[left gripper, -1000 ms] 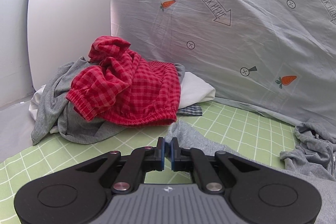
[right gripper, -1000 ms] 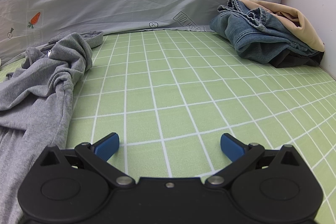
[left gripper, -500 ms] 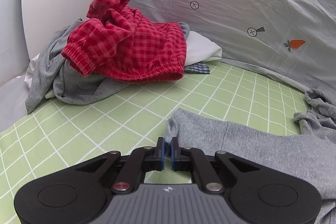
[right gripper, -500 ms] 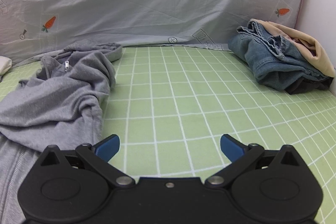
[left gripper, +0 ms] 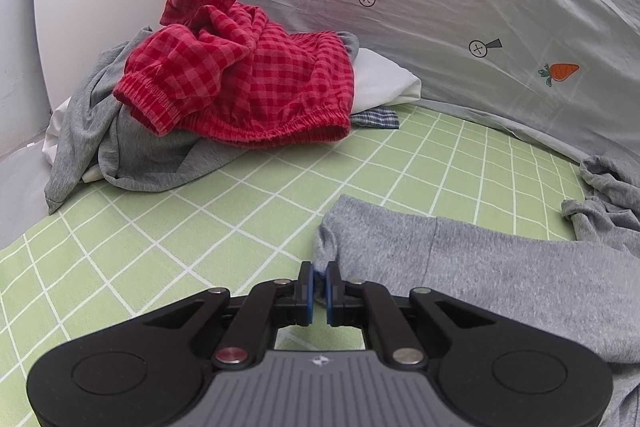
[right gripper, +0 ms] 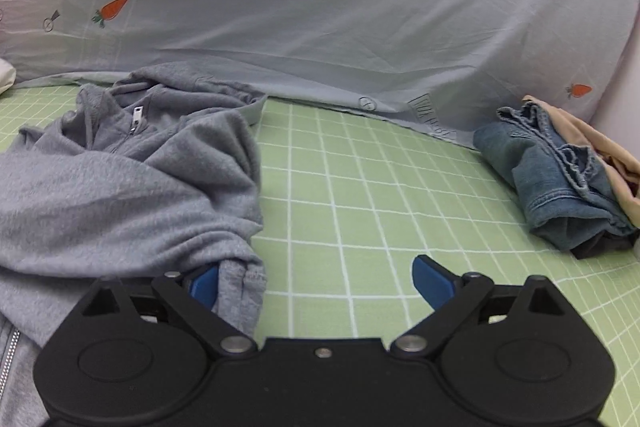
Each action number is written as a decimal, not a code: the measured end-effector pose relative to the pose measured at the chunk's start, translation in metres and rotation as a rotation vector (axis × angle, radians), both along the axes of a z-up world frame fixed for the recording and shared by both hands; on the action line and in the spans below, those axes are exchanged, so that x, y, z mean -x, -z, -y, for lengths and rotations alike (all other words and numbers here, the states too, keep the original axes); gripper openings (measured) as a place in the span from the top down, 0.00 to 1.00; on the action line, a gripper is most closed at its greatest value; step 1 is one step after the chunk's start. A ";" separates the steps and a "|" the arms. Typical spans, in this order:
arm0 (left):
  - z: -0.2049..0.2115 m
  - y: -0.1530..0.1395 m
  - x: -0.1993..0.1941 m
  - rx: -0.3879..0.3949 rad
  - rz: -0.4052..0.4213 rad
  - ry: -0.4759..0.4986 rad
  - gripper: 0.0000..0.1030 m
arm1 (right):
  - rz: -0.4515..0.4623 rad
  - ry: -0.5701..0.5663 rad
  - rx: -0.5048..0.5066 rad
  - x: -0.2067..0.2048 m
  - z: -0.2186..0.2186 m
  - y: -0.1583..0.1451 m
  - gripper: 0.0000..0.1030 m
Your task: Fold clothes
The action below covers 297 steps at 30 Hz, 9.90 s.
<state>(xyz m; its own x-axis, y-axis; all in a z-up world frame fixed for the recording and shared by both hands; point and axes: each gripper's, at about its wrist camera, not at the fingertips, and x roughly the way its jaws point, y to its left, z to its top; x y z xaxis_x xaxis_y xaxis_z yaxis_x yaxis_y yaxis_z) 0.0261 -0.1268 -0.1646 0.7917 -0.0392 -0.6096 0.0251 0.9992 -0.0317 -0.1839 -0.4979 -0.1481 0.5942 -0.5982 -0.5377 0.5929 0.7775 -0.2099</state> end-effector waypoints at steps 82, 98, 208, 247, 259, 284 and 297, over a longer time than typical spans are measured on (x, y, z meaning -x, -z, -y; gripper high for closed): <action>0.026 0.006 0.006 0.054 -0.069 0.129 0.16 | 0.026 0.055 -0.309 0.035 0.002 -0.006 0.00; 0.062 -0.028 0.021 0.214 -0.018 0.268 0.85 | -0.055 0.147 -0.309 0.046 0.000 0.012 0.00; 0.297 -0.006 -0.161 -0.012 -0.194 0.520 0.01 | -0.072 -0.041 -0.250 -0.235 0.150 0.008 0.00; 0.165 -0.095 0.032 -0.119 0.009 0.379 0.00 | 0.089 0.134 -0.081 0.020 0.031 -0.076 0.00; 0.138 -0.018 0.049 -0.153 -0.220 0.436 0.01 | -0.104 0.117 -0.169 0.027 0.008 -0.006 0.00; 0.034 -0.012 0.132 -0.053 -0.320 0.551 0.01 | -0.062 0.061 -0.372 0.121 -0.077 0.006 0.00; 0.011 -0.011 0.193 -0.042 -0.385 0.629 0.08 | -0.146 0.048 -0.352 0.155 -0.130 0.013 0.14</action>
